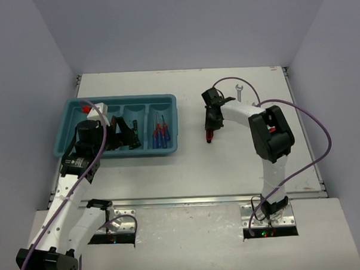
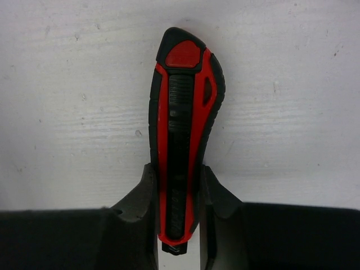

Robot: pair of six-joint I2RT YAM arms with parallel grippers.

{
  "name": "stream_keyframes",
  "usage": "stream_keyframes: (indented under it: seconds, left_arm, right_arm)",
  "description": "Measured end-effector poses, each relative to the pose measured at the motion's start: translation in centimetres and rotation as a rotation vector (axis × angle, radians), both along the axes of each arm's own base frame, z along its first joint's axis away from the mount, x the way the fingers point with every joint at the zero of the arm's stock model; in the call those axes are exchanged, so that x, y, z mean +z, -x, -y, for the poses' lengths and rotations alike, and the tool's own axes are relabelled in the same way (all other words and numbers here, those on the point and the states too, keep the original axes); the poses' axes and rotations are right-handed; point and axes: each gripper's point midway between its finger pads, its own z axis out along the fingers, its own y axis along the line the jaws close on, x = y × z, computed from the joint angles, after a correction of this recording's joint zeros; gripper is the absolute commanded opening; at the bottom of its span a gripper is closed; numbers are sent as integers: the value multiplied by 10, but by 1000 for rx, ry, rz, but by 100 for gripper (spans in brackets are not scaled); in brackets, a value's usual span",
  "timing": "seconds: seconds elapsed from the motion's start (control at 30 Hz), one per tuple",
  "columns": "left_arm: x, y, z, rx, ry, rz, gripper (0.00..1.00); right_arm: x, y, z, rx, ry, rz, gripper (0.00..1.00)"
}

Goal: Sort the tools into containers

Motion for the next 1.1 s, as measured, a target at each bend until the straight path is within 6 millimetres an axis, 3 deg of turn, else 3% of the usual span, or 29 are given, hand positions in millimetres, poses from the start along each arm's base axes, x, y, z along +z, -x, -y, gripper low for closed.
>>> stream_keyframes:
  seconds: [0.1, 0.2, 0.27, 0.33, 0.43, 0.53, 0.6, 0.7, 0.87, 0.97, 1.1]
  left_arm:
    - [17, 2, 6, -22, 36, 61, 100]
    - [38, 7, 28, -102, 150, 120, 100]
    - [57, 8, 47, -166, 254, 172, 100]
    - [71, 9, 63, -222, 358, 221, 100]
    - [74, 11, 90, -283, 466, 213, 100]
    - [85, 23, 131, -397, 542, 212, 100]
    - [85, 29, 154, -450, 578, 184, 100]
    - [80, 28, 170, -459, 615, 150, 94]
    - [75, 22, 185, -445, 645, 133, 71]
    - [71, 22, 195, -449, 658, 122, 48]
    - [57, 20, 209, -461, 655, 83, 3]
  right_arm:
    - [2, 5, -2, 24, 11, 7, 0]
    - [13, 39, -8, 119, 38, 9, 0]
    - [35, 67, -25, 232, 40, 55, 0]
    - [71, 90, -55, 362, 10, 159, 0]
    - [130, 120, -109, 541, -126, 332, 0]
    - [171, 147, -137, 656, -283, 445, 0]
    - [185, 157, -143, 704, -359, 488, 0]
    - [190, 172, -146, 761, -438, 522, 0]
    - [197, 188, -152, 819, -500, 546, 0]
    - [206, 189, -154, 830, -528, 585, 0]
    - [215, 191, -154, 833, -552, 629, 5]
